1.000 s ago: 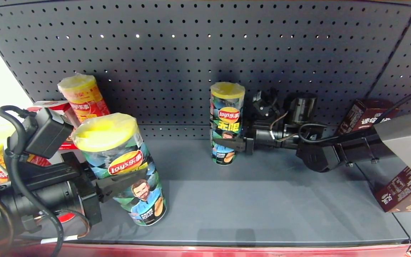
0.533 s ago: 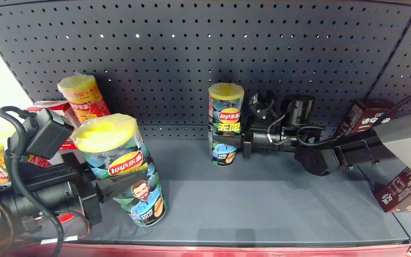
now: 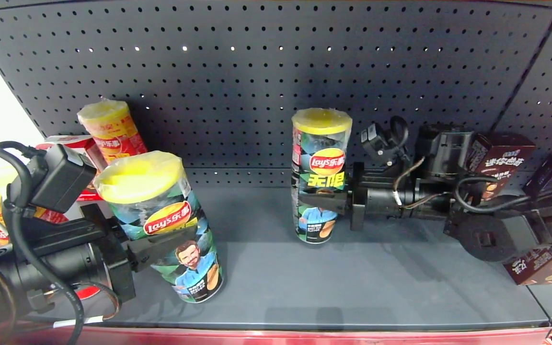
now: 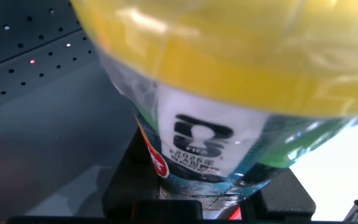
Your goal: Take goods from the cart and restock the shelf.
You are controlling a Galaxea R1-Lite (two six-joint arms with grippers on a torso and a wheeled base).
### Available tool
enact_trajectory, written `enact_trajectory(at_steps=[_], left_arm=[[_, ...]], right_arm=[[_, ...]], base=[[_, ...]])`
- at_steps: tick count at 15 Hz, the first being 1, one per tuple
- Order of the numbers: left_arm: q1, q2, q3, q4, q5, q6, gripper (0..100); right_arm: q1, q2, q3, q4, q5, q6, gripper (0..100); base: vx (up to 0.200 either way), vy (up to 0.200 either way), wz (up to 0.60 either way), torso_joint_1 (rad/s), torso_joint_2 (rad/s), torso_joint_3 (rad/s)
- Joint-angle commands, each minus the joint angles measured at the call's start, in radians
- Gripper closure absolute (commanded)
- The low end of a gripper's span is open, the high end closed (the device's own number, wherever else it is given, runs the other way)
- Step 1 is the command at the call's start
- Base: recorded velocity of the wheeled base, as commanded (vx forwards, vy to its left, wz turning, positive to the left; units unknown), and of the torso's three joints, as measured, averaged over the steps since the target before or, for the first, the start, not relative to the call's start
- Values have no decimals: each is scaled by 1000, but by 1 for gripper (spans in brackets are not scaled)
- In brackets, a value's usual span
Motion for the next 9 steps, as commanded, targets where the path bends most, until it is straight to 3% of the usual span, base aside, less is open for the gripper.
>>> enact_trajectory(at_steps=[1, 4, 7, 9], left_arm=[[1, -1, 0, 1, 1, 0, 100], [0, -1, 0, 1, 1, 0, 100], [0, 5, -3, 1, 1, 0, 100], [0, 5, -5, -1, 1, 0, 100]], right_arm=[[25, -131, 144, -54, -37, 1, 100], [71, -186, 318, -173, -55, 17, 100], [140, -180, 428, -284, -160, 30, 100], [155, -162, 493, -347, -163, 40, 100]], base=[[0, 0, 0, 0, 0, 0], [0, 0, 0, 0, 0, 0], [0, 0, 0, 0, 0, 0], [0, 0, 0, 0, 0, 0]])
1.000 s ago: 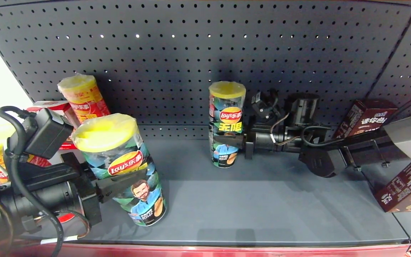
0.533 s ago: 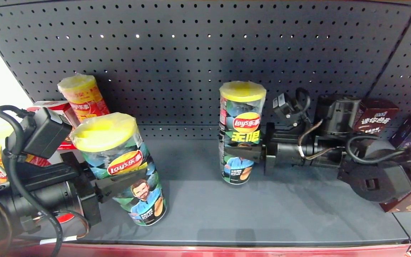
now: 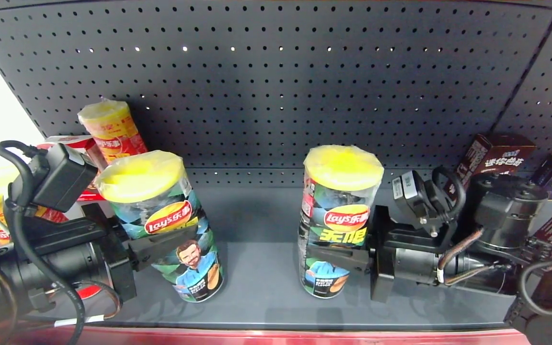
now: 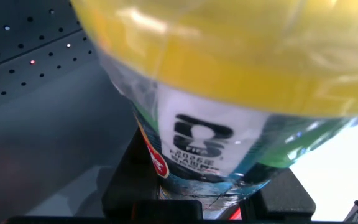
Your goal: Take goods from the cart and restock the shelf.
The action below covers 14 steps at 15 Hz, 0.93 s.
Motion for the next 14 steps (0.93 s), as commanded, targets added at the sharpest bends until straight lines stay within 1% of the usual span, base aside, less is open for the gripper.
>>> enact_trajectory(at_steps=[1, 4, 9, 14], left_arm=[[0, 2, 0, 0, 0, 0, 100], [0, 2, 3, 0, 0, 0, 100], [1, 2, 3, 0, 0, -2, 100], [1, 1, 5, 0, 0, -2, 100]], right_arm=[[16, 20, 68, -44, -1, 0, 100], [8, 58, 86, -92, -1, 2, 100], [5, 89, 71, -95, 1, 0, 100], [-25, 110, 57, -97, 5, -6, 100]], base=[[0, 0, 0, 0, 0, 0], [0, 0, 0, 0, 0, 0], [0, 0, 0, 0, 0, 0], [0, 0, 0, 0, 0, 0]])
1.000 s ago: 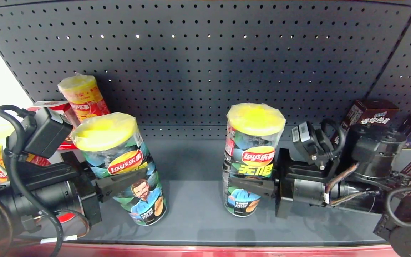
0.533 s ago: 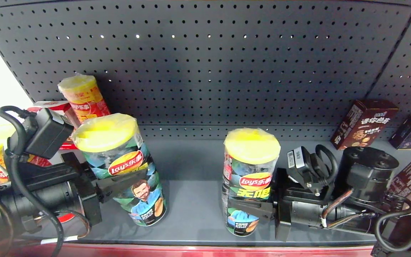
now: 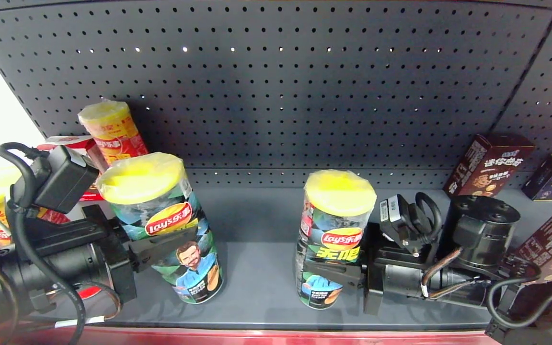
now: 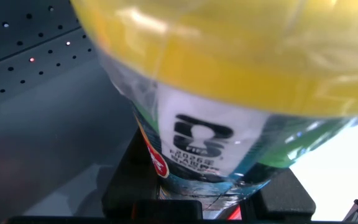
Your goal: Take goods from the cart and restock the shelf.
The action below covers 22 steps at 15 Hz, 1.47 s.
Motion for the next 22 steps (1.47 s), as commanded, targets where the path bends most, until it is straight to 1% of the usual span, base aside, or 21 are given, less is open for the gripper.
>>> enact_trajectory(at_steps=[1, 2, 4, 7, 9, 11, 12, 13, 14, 15, 16, 17, 18, 20, 21, 22], left_arm=[[0, 0, 0, 0, 0, 0, 100], [0, 0, 2, 0, 0, 0, 100], [-2, 0, 2, 0, 0, 0, 100], [-2, 0, 2, 0, 0, 0, 100], [-2, 0, 2, 0, 0, 0, 100], [-2, 0, 2, -2, 0, 0, 100], [-2, -1, 2, 0, 0, 0, 100], [-2, 0, 3, 0, 0, 0, 100], [-2, -1, 2, 0, 0, 0, 100], [-2, 0, 2, -2, 0, 1, 100], [-2, 0, 2, -2, -2, 1, 100], [-2, -1, 2, -2, -2, 1, 100], [-2, -1, 0, -2, 0, 1, 100], [-2, -1, -3, -2, -2, 5, 100], [-2, -1, -6, -2, -2, 5, 100], [-2, -1, -7, -2, -2, 5, 100]], right_arm=[[-7, 11, -1, 3, -1, -5, 100], [-7, 8, 1, -9, -6, -6, 0], [-8, -3, 10, -15, -8, -6, 0], [-8, -93, 36, -15, -24, -3, 0], [-7, -190, 99, -12, -29, -3, 0], [-27, -293, 157, -9, -37, 0, 0], [-76, -363, 185, -3, -43, 0, 0], [-107, -408, 200, -3, -44, 1, 0], [-170, -485, 226, 3, -44, 1, 0], [-212, -541, 240, 20, -49, 1, 0], [-269, -632, 255, 68, -83, 1, 0], [-294, -724, 261, 132, -136, 3, 0], [-301, -801, 278, 200, -195, 8, 0], [-297, -1040, 349, 411, -416, 80, 0], [-295, -1163, 393, 517, -489, 93, 0], [-298, -1278, 433, 614, -531, 98, 0]], base=[[0, 0, 0, 0, 0, 0], [0, 0, 0, 0, 0, 0], [0, 0, 0, 0, 0, 0], [0, 0, 0, 0, 0, 0], [0, 0, 0, 0, 0, 0], [0, 0, 0, 0, 0, 0], [0, 0, 0, 0, 0, 0], [0, 0, 0, 0, 0, 0], [0, 0, 0, 0, 0, 0], [0, 0, 0, 0, 0, 0], [0, 0, 0, 0, 0, 0], [0, 0, 0, 0, 0, 0], [0, 0, 0, 0, 0, 0], [0, 0, 0, 0, 0, 0], [0, 0, 0, 0, 0, 0], [0, 0, 0, 0, 0, 0]])
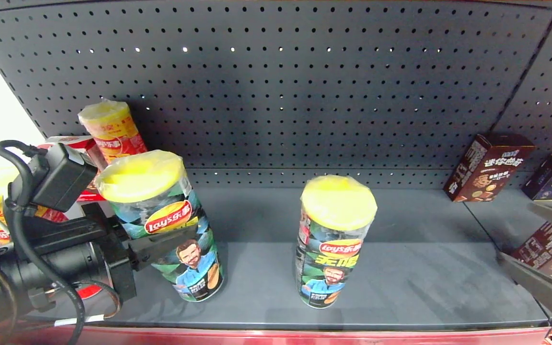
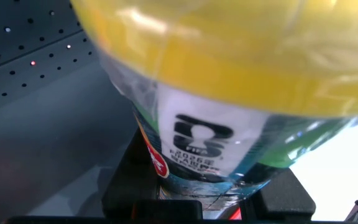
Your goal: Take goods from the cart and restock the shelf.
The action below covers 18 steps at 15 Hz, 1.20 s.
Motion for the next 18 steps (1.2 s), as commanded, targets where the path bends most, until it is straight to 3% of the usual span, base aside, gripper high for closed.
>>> enact_trajectory(at_steps=[1, 3, 4, 6, 9, 14, 16, 18], left_arm=[[1, -2, -1, -1, 1, 0, 100], [0, -3, 4, -1, 1, 1, 100], [0, -5, 6, -1, 1, 3, 100], [0, -10, 9, 1, 1, 3, 100], [-2, -10, 26, -1, 1, 4, 100], [-13, -33, 32, 1, -1, 6, 100], [-16, -33, 45, 1, -4, 6, 100], [-16, -33, 44, -1, -4, 6, 100]], right_arm=[[-24, -516, 141, 353, -192, 40, 0], [-24, -711, 146, 571, -240, 40, 0], [-24, -884, 135, 786, -297, 40, 0], [-38, -884, 149, 807, -450, 71, 0], [-45, -884, 229, 749, -541, 89, 0], [-39, -884, 236, 726, -438, 53, 0], [-39, -884, 241, 712, -297, 11, 0], [-39, -884, 241, 712, -245, 10, 0]], base=[[0, 0, 0, 0, 0, 0], [0, 0, 0, 0, 0, 0], [0, 0, 0, 0, 0, 0], [0, 0, 0, 0, 0, 0], [0, 0, 0, 0, 0, 0], [0, 0, 0, 0, 0, 0], [0, 0, 0, 0, 0, 0], [0, 0, 0, 0, 0, 0]])
